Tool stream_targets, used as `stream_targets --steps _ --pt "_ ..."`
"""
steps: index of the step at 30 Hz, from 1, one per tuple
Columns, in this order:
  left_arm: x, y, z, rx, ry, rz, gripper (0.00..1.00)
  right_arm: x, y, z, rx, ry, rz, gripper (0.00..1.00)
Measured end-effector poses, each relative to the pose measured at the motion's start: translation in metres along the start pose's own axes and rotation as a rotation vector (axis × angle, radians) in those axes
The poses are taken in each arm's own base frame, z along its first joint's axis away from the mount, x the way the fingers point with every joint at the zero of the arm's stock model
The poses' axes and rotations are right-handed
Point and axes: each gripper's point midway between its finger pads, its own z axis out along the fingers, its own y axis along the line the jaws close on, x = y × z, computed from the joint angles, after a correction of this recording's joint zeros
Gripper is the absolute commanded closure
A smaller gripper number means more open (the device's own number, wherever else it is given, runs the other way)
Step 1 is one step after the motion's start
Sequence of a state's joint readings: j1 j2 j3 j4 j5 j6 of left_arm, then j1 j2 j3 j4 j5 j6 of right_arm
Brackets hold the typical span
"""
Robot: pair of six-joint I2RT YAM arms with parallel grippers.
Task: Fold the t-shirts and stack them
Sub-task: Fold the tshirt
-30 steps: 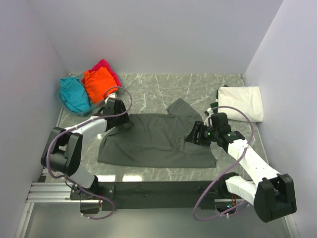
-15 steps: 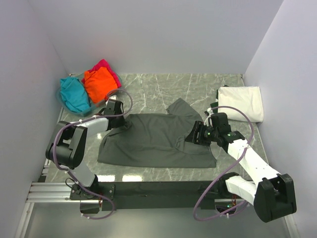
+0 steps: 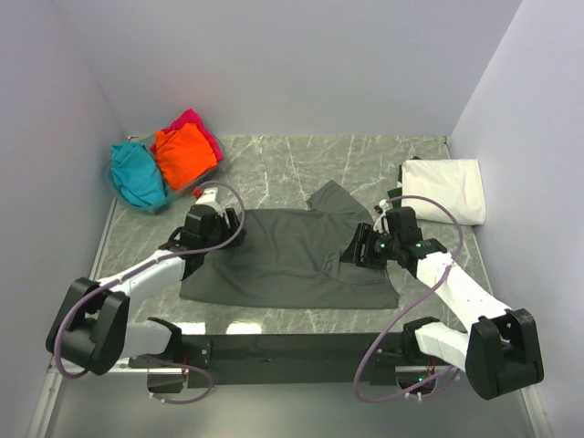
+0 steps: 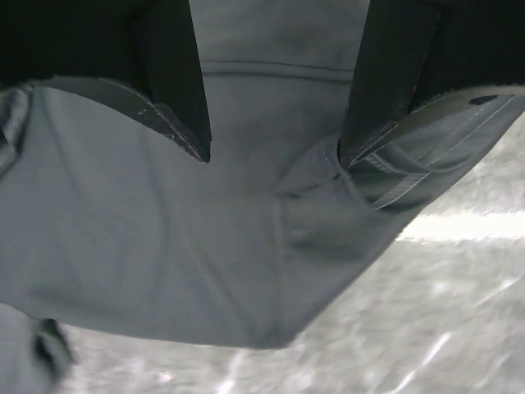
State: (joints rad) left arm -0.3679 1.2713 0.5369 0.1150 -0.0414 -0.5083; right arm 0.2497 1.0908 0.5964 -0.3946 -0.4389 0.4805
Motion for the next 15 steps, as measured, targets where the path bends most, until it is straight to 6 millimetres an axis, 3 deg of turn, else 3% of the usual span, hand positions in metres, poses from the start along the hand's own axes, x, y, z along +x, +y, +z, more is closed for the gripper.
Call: stream_targets --steps 4,10,15 --pt "-0.01 -0.01 -0.005 0.016 -0.029 0.026 0.29 0.0 0.0 0.0 -0.001 -0.002 -0.003 0.35" --pt "-0.023 0.004 0.013 -0.112 -0.026 0.013 0.34 -0.001 0.0 0.0 -0.001 -0.003 -0.004 0.35" --pt "-0.011 0.018 0.029 -0.192 0.033 0.0 0.43 -0.003 0.002 -0.003 -0.006 -0.018 -0.011 0.35"
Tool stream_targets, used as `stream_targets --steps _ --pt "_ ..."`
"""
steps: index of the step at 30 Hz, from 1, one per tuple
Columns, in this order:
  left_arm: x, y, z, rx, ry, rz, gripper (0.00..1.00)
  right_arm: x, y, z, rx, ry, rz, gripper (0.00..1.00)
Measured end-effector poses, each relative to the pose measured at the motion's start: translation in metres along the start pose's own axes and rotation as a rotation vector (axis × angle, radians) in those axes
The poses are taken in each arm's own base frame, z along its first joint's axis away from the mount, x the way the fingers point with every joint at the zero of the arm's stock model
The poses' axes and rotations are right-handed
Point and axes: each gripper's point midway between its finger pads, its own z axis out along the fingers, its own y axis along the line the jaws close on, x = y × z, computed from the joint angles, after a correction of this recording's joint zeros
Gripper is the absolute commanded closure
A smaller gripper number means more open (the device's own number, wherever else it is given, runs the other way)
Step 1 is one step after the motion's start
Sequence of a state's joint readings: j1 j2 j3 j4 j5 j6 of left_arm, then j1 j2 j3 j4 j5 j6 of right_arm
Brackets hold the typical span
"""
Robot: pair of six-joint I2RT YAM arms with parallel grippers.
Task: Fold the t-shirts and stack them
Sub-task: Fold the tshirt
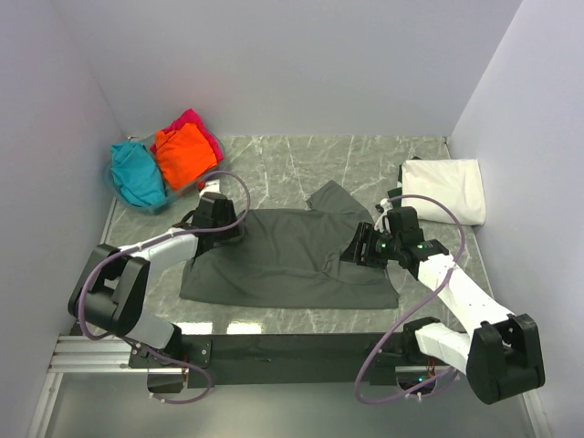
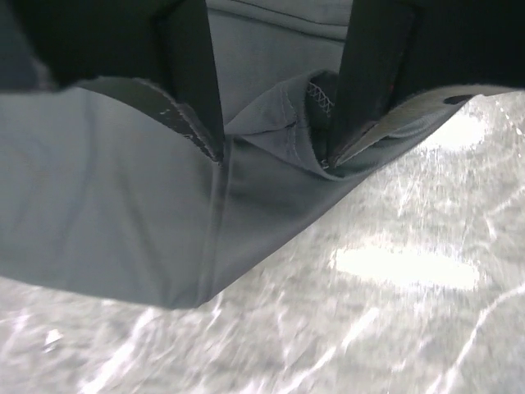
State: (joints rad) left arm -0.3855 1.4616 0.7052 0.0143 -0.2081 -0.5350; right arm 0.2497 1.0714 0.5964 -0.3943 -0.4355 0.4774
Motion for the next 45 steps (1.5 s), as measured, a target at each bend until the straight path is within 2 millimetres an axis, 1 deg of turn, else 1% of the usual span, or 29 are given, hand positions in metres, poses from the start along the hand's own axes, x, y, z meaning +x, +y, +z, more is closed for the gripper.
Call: stream_targets --steps 3,6,8,9,11,12,14,15,18,20,24,26,29,32,34,36,40,45 --pt "0.006 0.003 0.004 -0.024 0.035 -0.005 0.47 -0.001 0.001 -0.001 -0.003 -0.006 -0.003 0.35" --pt "0.008 0.005 0.003 -0.038 0.043 -0.022 0.47 -0.001 0.001 -0.001 -0.003 -0.007 -0.004 0.35" --pt "0.009 0.006 0.003 -0.046 0.048 -0.027 0.53 -0.001 0.001 -0.001 -0.003 -0.007 -0.004 0.35" --pt "0.009 0.006 0.003 -0.046 0.048 -0.031 0.59 -0.001 0.001 -0.001 -0.003 -0.007 -0.004 0.35" --pt "0.009 0.005 0.003 -0.046 0.048 -0.041 0.67 -0.001 0.001 -0.001 -0.004 -0.007 -0.004 0.35" --pt "0.01 0.005 0.003 -0.046 0.049 -0.043 0.76 -0.002 0.001 0.0 -0.004 -0.007 -0.004 0.35" --pt "0.012 0.006 0.005 -0.048 0.055 -0.048 0.86 -0.002 0.0 0.002 -0.001 -0.002 -0.003 0.35" --pt "0.013 0.006 0.006 -0.049 0.061 -0.049 0.98 -0.002 -0.001 0.003 0.003 0.005 -0.002 0.35" --pt "0.017 0.009 0.008 -0.059 0.074 -0.054 0.99 -0.01 0.0 0.006 0.016 0.009 -0.007 0.35" --pt "0.015 0.012 0.009 -0.064 0.07 -0.063 0.99 -0.027 0.006 0.006 0.025 -0.013 -0.027 0.35" --pt "0.003 0.021 0.007 -0.075 0.048 -0.101 0.99 -0.078 0.022 0.009 0.041 -0.081 -0.079 0.35" --pt "-0.007 0.025 0.003 -0.077 0.021 -0.121 0.99 -0.107 0.029 0.016 0.053 -0.111 -0.111 0.35" --pt "-0.022 0.029 -0.004 -0.073 -0.021 -0.145 0.99 -0.138 0.03 0.033 0.082 -0.123 -0.142 0.35" --pt "-0.03 0.031 -0.008 -0.071 -0.043 -0.157 0.99 -0.168 0.025 0.058 0.112 -0.11 -0.163 0.35" --pt "-0.032 0.033 -0.01 -0.075 -0.046 -0.162 0.99 -0.188 0.019 0.074 0.13 -0.105 -0.173 0.36" --pt "-0.031 0.036 -0.01 -0.083 -0.042 -0.165 0.99 -0.204 0.011 0.087 0.15 -0.1 -0.178 0.36" --pt "-0.029 0.041 -0.011 -0.094 -0.031 -0.171 0.99 -0.236 -0.004 0.105 0.18 -0.099 -0.192 0.36" --pt "-0.028 0.043 -0.01 -0.092 -0.018 -0.176 0.99 -0.261 -0.018 0.123 0.212 -0.086 -0.217 0.37"
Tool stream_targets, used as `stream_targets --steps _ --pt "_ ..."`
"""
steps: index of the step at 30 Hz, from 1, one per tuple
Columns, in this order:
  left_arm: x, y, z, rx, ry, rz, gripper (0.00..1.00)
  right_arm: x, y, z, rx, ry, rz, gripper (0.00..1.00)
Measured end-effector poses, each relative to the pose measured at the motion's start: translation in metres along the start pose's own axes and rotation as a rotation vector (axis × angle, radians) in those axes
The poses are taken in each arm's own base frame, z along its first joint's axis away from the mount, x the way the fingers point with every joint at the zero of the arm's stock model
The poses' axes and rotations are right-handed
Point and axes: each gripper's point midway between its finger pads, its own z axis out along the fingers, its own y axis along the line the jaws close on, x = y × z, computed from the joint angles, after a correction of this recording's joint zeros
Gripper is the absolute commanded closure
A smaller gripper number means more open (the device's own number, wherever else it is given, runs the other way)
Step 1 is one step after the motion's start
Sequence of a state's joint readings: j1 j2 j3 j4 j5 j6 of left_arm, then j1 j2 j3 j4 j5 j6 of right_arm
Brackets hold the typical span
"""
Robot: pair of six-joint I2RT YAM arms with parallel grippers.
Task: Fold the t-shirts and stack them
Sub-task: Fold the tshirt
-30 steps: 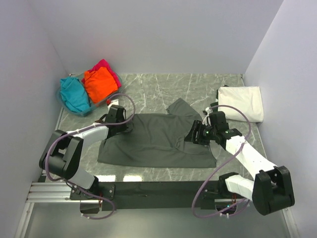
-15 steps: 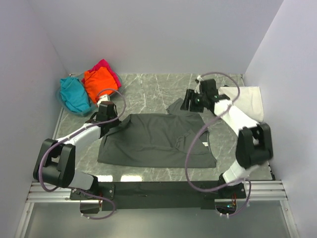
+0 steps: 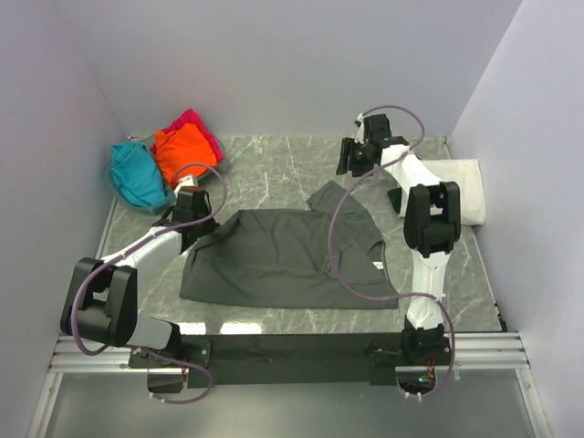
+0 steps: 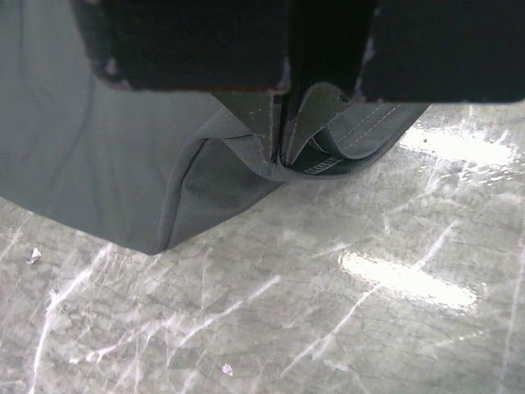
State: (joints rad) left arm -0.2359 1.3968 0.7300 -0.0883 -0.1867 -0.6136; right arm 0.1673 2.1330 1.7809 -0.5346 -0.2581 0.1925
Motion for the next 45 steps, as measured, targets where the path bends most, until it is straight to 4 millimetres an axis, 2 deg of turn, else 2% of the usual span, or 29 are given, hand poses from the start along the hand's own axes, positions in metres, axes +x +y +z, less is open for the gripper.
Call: stream_targets --steps 4,12,26,36,41,45 --pt "0.002 0.0 0.001 0.006 0.011 -0.002 0.99 -0.003 -0.007 0.019 0.017 0.032 -0.016 0.38" --pt "0.004 -0.001 0.001 0.016 0.023 -0.004 1.0 0.027 -0.017 0.041 0.027 0.145 -0.015 0.39" --pt "0.002 0.007 0.006 -0.007 0.031 -0.012 0.99 0.05 0.009 0.052 -0.006 0.213 -0.096 0.4" --pt "0.001 0.01 0.006 -0.013 0.028 -0.013 0.99 0.042 0.007 0.052 0.024 0.191 -0.11 0.39" --pt "0.0 0.01 0.006 -0.014 0.027 -0.014 0.99 0.013 0.011 0.049 0.023 0.12 -0.122 0.39" --pt "0.0 0.01 0.006 -0.013 0.028 -0.014 0.99 0.007 0.009 0.048 0.025 0.107 -0.121 0.39"
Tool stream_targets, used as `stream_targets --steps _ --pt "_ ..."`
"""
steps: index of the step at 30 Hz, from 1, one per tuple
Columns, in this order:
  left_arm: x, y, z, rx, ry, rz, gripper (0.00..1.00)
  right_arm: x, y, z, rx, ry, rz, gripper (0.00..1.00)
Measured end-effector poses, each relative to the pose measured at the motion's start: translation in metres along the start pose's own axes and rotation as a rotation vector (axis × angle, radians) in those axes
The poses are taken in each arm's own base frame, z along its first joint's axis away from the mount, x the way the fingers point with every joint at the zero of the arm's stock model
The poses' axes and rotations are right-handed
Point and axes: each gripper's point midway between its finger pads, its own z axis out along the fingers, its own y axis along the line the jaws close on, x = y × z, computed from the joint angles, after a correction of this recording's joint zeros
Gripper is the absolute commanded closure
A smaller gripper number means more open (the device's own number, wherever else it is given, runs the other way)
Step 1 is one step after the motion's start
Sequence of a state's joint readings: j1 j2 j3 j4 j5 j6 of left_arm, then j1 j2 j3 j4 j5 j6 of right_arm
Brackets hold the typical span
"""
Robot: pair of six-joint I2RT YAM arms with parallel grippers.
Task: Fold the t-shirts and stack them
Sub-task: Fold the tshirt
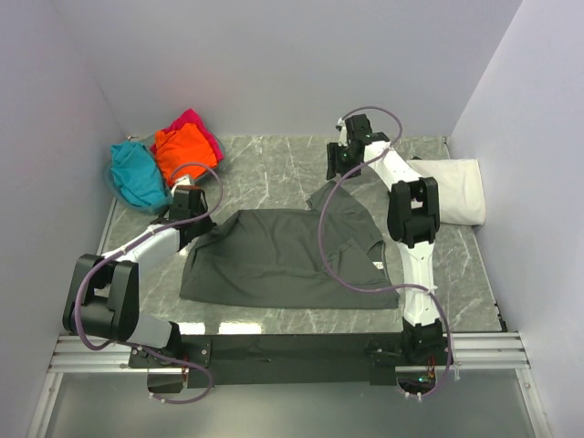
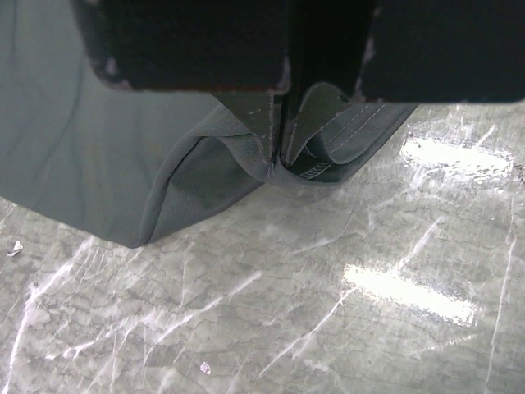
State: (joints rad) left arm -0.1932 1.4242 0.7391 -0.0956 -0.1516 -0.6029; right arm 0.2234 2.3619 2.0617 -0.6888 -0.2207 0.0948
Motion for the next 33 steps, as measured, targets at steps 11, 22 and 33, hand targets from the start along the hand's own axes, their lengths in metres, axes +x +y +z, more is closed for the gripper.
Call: stream_targets --steps 11,22,33 --pt "0.0 -0.002 0.0 0.008 0.004 0.0 0.99 0.014 -0.007 0.02 0.002 0.057 0.008 0.4" --pt "0.0 -0.001 0.0 0.011 0.006 -0.003 0.99 0.023 -0.007 0.019 0.007 0.09 -0.001 0.57" --pt "-0.01 0.005 0.003 -0.001 -0.005 -0.028 0.99 0.028 -0.006 0.022 -0.002 0.098 -0.016 1.0"
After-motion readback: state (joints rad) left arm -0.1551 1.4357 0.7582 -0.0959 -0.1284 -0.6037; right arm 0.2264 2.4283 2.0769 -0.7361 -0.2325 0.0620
